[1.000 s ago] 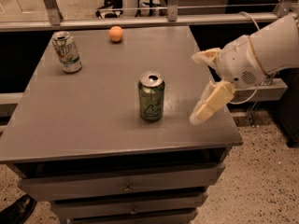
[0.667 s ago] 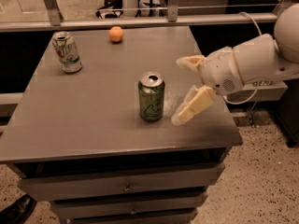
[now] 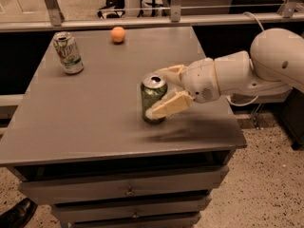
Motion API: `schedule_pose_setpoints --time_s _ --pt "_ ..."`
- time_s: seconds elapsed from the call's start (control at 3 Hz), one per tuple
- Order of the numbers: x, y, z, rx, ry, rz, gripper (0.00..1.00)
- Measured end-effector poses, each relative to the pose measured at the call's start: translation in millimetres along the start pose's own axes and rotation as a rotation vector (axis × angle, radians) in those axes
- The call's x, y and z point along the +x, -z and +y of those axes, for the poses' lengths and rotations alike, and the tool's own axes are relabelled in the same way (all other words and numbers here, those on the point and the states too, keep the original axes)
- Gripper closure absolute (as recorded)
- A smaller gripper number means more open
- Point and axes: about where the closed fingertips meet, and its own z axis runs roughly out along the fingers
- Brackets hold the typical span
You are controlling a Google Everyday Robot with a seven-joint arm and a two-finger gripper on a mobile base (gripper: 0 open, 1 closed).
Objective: Move green can near orange
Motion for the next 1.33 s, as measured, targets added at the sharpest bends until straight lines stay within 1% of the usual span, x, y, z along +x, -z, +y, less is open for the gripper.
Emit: schedule_pose_setpoints --time_s 0.33,0.67,1.0,1.33 --pt "-1 -13 -1 0.001 -0.016 -0.034 0.51" --pt "-3 -19 -1 0.004 -0.034 -0.049 0.72" --pt "-13 -3 -12 0.041 -0.004 -0.056 0.95" --pt "-17 0 -14 0.047 0.004 -0.059 1.0"
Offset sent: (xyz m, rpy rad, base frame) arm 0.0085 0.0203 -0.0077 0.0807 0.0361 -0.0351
